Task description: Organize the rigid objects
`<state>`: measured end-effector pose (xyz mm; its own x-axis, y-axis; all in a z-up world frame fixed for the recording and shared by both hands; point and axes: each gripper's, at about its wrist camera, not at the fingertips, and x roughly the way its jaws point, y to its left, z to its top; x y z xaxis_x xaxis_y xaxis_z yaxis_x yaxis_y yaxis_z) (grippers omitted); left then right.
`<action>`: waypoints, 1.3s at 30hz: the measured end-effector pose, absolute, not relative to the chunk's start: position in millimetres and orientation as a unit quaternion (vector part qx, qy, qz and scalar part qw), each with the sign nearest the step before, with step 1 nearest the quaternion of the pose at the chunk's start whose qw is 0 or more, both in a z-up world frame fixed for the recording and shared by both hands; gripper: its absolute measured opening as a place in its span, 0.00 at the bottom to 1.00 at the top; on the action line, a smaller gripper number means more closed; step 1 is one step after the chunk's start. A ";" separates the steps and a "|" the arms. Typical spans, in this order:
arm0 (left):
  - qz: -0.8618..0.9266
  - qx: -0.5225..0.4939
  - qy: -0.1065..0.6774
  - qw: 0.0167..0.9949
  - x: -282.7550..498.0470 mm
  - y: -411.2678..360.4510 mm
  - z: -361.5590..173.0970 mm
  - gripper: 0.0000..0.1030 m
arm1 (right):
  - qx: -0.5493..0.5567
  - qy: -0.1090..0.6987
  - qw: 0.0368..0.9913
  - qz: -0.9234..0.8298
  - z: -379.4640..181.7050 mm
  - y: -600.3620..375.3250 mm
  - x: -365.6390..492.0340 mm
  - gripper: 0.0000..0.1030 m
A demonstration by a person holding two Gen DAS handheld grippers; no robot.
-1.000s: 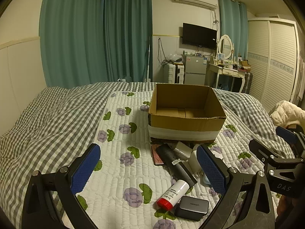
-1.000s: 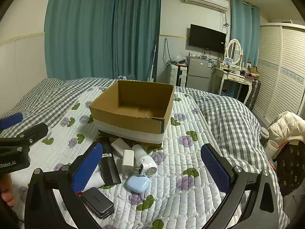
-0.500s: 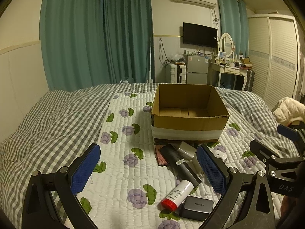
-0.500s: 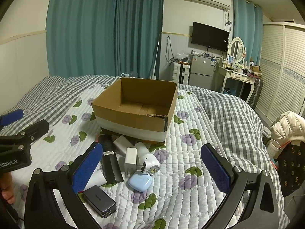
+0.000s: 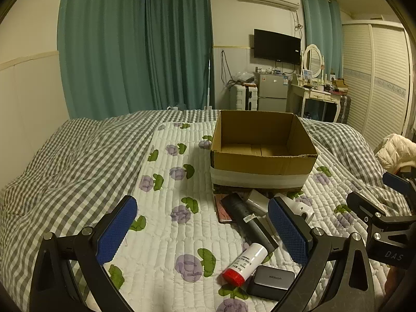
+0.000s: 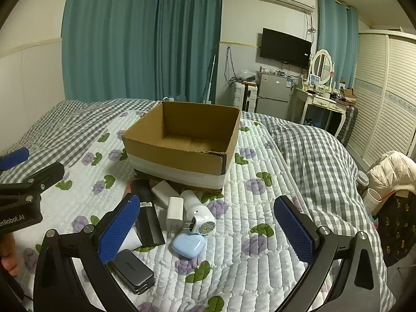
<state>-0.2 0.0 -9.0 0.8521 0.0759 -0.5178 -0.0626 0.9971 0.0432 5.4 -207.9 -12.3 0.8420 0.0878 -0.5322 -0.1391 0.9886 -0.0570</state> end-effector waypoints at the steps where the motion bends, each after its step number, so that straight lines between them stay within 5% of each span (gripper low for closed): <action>1: 0.035 0.013 0.270 0.962 -0.3 0.0 -9.2 1.00 | -0.046 0.275 0.958 0.059 -12.7 -208.1 6.0 1.00; 28: 0.034 0.008 0.242 0.970 -26.2 -5.6 39.9 1.00 | -0.093 0.246 0.962 0.073 47.0 -201.2 -19.5 1.00; 39: 0.057 0.006 0.318 0.946 36.3 -4.0 -14.7 1.00 | -0.137 0.277 0.946 0.094 25.7 -200.3 28.1 1.00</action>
<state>36.3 -4.0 -14.7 0.7908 0.1121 -0.6017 -0.1039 0.9934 0.0486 28.1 -200.3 25.7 0.8288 0.1021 -0.5502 -0.2535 0.9450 -0.2065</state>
